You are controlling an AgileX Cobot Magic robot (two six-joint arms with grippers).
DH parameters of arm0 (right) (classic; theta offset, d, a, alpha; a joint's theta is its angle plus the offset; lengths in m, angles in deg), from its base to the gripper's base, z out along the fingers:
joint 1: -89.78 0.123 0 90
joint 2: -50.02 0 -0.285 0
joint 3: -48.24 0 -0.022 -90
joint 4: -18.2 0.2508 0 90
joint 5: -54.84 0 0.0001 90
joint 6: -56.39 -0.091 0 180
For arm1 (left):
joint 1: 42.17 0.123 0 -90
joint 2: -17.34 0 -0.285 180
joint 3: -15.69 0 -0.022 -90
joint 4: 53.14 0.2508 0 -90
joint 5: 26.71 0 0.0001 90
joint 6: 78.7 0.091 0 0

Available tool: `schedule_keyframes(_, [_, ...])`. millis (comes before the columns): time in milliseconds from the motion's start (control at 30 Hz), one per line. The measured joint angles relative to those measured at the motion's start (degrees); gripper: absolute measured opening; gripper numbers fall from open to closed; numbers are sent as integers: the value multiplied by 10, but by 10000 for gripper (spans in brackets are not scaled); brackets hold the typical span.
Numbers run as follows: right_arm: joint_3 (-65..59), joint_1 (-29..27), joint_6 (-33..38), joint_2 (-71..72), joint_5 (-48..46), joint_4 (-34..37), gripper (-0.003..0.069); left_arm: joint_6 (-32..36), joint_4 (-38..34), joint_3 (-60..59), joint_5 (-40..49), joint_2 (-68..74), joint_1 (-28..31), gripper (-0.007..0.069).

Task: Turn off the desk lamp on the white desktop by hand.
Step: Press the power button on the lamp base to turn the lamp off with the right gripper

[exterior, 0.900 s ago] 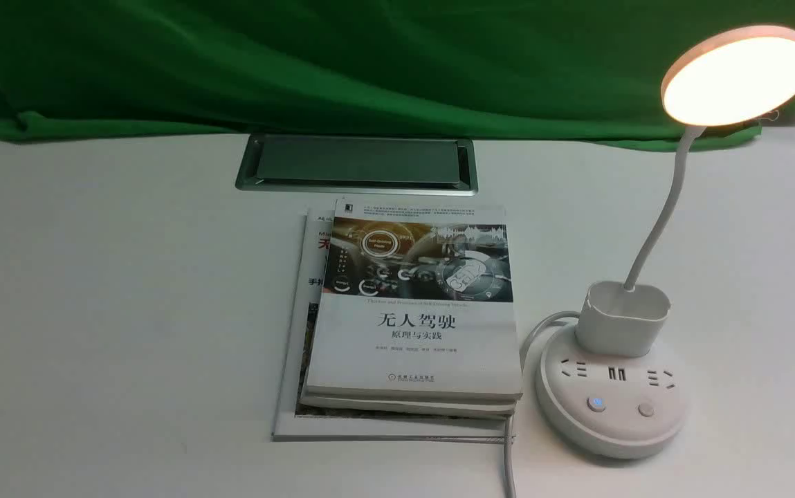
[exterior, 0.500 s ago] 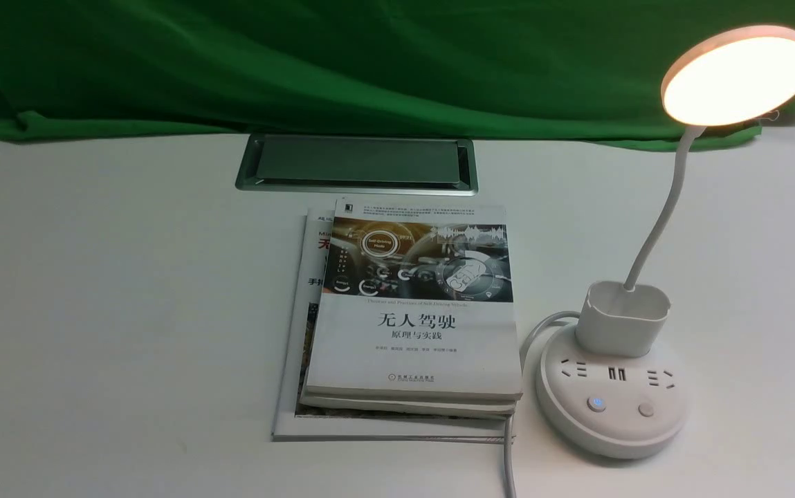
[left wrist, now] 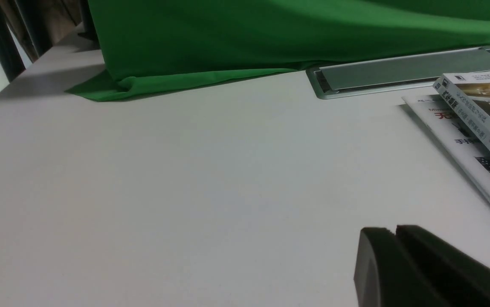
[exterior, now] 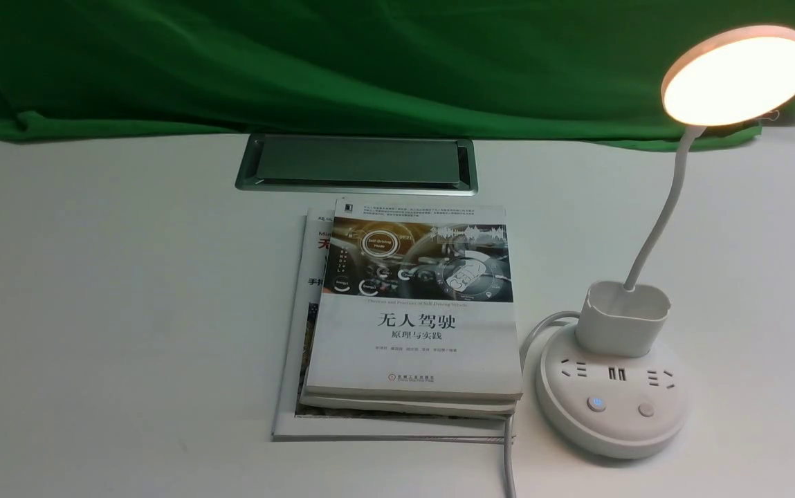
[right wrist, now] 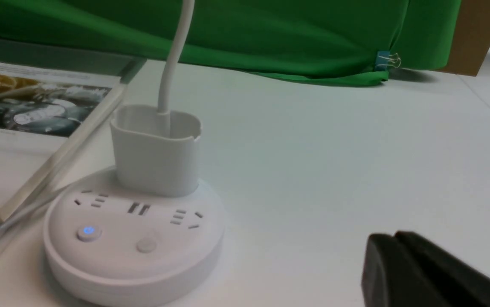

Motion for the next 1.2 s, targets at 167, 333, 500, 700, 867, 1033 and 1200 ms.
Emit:
schedule_keyframes(167, [0,0,-2,0,4,0,56,0,0,0,0,0,0,20])
schedule_keyframes(333, [0,0,-128,0,85,36,56,0,0,0,0,0,0,20])
schedule_keyframes(500, [0,0,-309,0,176,49,56,0,0,0,0,0,0,20])
schedule_keyframes(700, [0,0,-359,0,199,50,56,0,0,0,0,0,0,20])
schedule_keyframes(867, [76,11,-296,-51,42,52,57,0,0,0,0,0,0,20])
schedule_keyframes(1033, [233,45,-176,-185,-142,52,52,0,0,0,0,0,0,20])
schedule_keyframes(1200, [358,55,-98,-347,-335,52,52,0,0,0,0,0,0,20])
